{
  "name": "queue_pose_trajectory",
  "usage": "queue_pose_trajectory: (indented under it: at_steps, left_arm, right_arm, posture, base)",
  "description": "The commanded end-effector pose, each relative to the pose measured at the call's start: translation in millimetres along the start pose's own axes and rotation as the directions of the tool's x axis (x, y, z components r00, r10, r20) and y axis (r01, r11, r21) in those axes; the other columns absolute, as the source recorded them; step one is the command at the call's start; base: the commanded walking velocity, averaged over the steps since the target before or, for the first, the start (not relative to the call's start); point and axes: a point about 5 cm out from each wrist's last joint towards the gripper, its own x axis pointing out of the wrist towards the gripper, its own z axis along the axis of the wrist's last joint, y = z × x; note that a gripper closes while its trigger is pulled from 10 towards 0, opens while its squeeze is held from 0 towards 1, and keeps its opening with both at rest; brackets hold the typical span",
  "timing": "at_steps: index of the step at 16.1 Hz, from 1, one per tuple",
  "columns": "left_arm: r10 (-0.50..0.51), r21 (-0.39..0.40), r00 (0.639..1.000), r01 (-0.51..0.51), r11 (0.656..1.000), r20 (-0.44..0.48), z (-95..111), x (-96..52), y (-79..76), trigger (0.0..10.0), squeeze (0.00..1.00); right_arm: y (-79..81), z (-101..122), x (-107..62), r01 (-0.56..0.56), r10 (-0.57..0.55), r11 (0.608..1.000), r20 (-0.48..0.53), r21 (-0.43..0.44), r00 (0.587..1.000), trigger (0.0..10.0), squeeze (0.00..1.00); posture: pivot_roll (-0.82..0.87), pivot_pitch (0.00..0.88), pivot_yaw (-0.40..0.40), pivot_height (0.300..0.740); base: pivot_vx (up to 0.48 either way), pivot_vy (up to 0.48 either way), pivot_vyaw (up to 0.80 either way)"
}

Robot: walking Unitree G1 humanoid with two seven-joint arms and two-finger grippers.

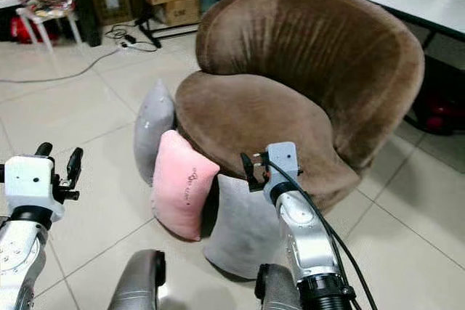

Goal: Move the pillow to the sofa from floor

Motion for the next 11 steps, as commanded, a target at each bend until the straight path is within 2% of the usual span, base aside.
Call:
queue_pose_trajectory:
  at_steps: [1, 5, 7, 8, 11]
  left_arm:
    - [-0.016, -0.006, 1.000, 0.016, 1.000, 0.013, 2.2, 1.8, -3.3, 10.0, 0.00]
    - [-0.018, -0.010, 1.000, 0.018, 1.000, 0.013, 2.4, 1.9, -2.7, 10.0, 0.00]
    - [-0.019, -0.011, 1.000, 0.019, 1.000, 0.014, 2.3, 1.9, -2.5, 10.0, 0.00]
    - [-0.019, -0.011, 1.000, 0.019, 1.000, 0.014, 2.2, 2.1, -2.4, 10.0, 0.00]
    - [-0.020, -0.008, 1.000, 0.020, 1.000, 0.013, 2.0, 2.0, -2.6, 10.0, 0.00]
  right_arm:
    - [-4.4, 0.6, 0.3, 0.020, -0.020, 1.000, -0.002, -0.002, 1.000, 10.0, 0.00]
    - [-5.0, 0.6, 0.7, 0.026, -0.026, 1.000, -0.003, -0.001, 1.000, 10.0, 0.00]
    - [-4.1, 1.4, 1.4, 0.010, -0.011, 0.999, -0.007, -0.048, 1.000, 10.0, 0.00]
    - [-4.2, 0.9, 1.6, 0.013, -0.013, 0.999, -0.009, -0.041, 1.000, 10.0, 0.00]
    - [-3.9, -1.5, 0.5, 0.012, -0.012, 1.000, -0.020, -0.012, 1.000, 10.0, 0.00]
  posture:
    - [0.02, 0.000, -0.062, 0.585]
    - [0.02, 0.000, -0.064, 0.585]
    - [0.02, 0.000, -0.065, 0.585]
    - [0.02, 0.000, -0.064, 0.585]
    - [0.02, 0.000, -0.064, 0.585]
  base:
    - [0.281, 0.000, 0.00]
    - [0.291, 0.000, 0.00]
    - [0.296, 0.000, 0.64]
    - [0.300, 0.000, 0.80]
    - [0.298, 0.000, 0.00]
